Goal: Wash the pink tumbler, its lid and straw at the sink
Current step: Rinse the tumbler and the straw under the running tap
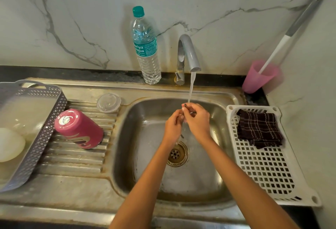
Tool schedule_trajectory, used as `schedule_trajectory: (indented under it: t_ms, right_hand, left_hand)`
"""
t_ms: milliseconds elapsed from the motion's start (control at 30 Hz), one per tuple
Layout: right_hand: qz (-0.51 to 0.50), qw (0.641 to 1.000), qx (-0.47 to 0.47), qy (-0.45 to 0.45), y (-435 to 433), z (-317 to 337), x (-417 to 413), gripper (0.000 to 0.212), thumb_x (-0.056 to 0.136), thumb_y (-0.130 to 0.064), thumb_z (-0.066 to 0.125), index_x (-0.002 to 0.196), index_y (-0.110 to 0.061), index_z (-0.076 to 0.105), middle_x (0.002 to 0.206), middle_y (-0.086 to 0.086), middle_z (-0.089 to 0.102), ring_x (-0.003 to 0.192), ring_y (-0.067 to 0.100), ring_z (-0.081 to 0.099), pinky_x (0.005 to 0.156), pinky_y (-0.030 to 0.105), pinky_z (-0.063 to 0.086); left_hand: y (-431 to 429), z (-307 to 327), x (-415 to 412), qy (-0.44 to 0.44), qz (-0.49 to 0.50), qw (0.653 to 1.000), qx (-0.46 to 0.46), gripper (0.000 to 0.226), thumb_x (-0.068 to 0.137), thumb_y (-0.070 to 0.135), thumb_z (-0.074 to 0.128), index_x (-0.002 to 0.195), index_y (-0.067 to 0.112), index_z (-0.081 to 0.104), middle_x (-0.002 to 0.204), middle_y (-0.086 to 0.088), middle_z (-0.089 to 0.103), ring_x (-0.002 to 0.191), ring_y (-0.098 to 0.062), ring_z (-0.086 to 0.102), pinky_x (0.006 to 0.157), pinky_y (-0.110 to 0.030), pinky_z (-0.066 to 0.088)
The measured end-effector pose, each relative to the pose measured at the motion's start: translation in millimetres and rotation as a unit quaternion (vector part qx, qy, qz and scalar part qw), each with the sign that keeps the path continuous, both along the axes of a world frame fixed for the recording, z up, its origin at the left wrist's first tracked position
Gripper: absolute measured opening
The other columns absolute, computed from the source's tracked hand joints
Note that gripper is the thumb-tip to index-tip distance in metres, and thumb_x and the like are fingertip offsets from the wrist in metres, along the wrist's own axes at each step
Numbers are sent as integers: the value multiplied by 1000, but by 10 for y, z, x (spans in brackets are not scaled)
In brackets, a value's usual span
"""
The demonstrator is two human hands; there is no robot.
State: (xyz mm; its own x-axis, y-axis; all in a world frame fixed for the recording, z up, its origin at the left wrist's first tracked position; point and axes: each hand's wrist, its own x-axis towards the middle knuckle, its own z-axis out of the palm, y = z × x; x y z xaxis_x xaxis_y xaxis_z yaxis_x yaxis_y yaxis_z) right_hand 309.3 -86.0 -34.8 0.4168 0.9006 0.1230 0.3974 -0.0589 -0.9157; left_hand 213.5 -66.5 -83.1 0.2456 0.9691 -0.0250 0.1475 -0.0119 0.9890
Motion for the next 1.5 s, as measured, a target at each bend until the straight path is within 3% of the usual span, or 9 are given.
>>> schedule_trajectory:
  t_ms: [200, 367, 667, 833, 933, 1167, 1300, 1367, 1500]
  right_hand:
    - [-11, 1000, 8, 18, -47, -3, 23, 16, 91, -12, 64, 104, -17, 72, 97, -2, 70, 87, 6, 67, 82, 26, 57]
    - [-19, 999, 1, 36, -36, 5, 63, 15, 92, -14, 63, 104, -17, 71, 98, -2, 70, 87, 6, 67, 80, 21, 56]
    - [-106, 962, -4, 250, 317, 349, 301, 8, 96, -20, 58, 101, -17, 63, 92, 0, 72, 87, 15, 70, 79, 28, 58]
    - [-129, 890, -35, 436, 328, 234, 451, 26, 93, -2, 58, 118, -9, 52, 94, 9, 67, 84, 20, 69, 73, 26, 59]
    - [-166, 829, -83, 527, 257, -25, 450, 11, 95, 2, 51, 103, -5, 51, 88, 11, 62, 79, 21, 67, 72, 27, 58]
    - [-237, 728, -169, 621, 103, -569, 321, 24, 97, 8, 30, 83, 2, 48, 79, 17, 56, 50, 21, 65, 39, 24, 53]
    - [-213, 743, -209, 599, 63, -607, 169, 18, 101, 0, 34, 99, 3, 52, 82, 15, 58, 72, 21, 62, 51, 22, 56]
    - [-157, 795, -260, 526, 37, -604, 107, 21, 102, -4, 33, 111, -2, 52, 94, 15, 59, 91, 25, 61, 72, 27, 56]
    - [-31, 919, -357, 167, -50, -551, 79, 29, 97, -10, 39, 119, -16, 57, 109, 4, 55, 99, 24, 60, 92, 39, 53]
  left_hand:
    - [-3, 14, 7, 18, -8, 1000, 8, 29, 98, -2, 44, 117, 8, 64, 103, -4, 70, 94, -12, 64, 83, -26, 52]
    - [4, 30, 38, 25, -22, 999, 7, 28, 100, 3, 44, 118, 11, 63, 106, -1, 70, 100, -13, 65, 87, -28, 52]
    - [-131, -8, -81, 29, -30, 996, -84, 25, 105, 18, 42, 100, 9, 64, 79, 3, 63, 72, -7, 58, 72, -20, 47]
    - [-38, 162, -285, -63, 92, 987, -119, 6, 96, 15, 60, 100, 12, 64, 73, 1, 64, 55, -3, 52, 55, -19, 45]
    - [87, 249, -368, -8, 107, 990, -96, 6, 90, 15, 70, 94, 12, 66, 79, -6, 72, 52, -8, 57, 57, -23, 51]
    - [218, 616, -227, -65, 9, 993, -103, 18, 91, 5, 66, 109, 8, 67, 107, -13, 71, 91, -24, 72, 86, -31, 58]
    - [164, 599, -32, -116, -7, 990, -84, 22, 98, 12, 57, 116, 3, 65, 113, -12, 69, 101, -23, 70, 93, -33, 55]
    - [161, 567, 60, -97, 2, 993, -71, 20, 98, 10, 58, 113, 4, 67, 109, -6, 70, 98, -20, 70, 94, -37, 55]
    - [172, 558, 152, -28, 15, 999, -7, 15, 96, 9, 58, 97, 16, 71, 97, 1, 71, 82, -17, 68, 87, -40, 57]
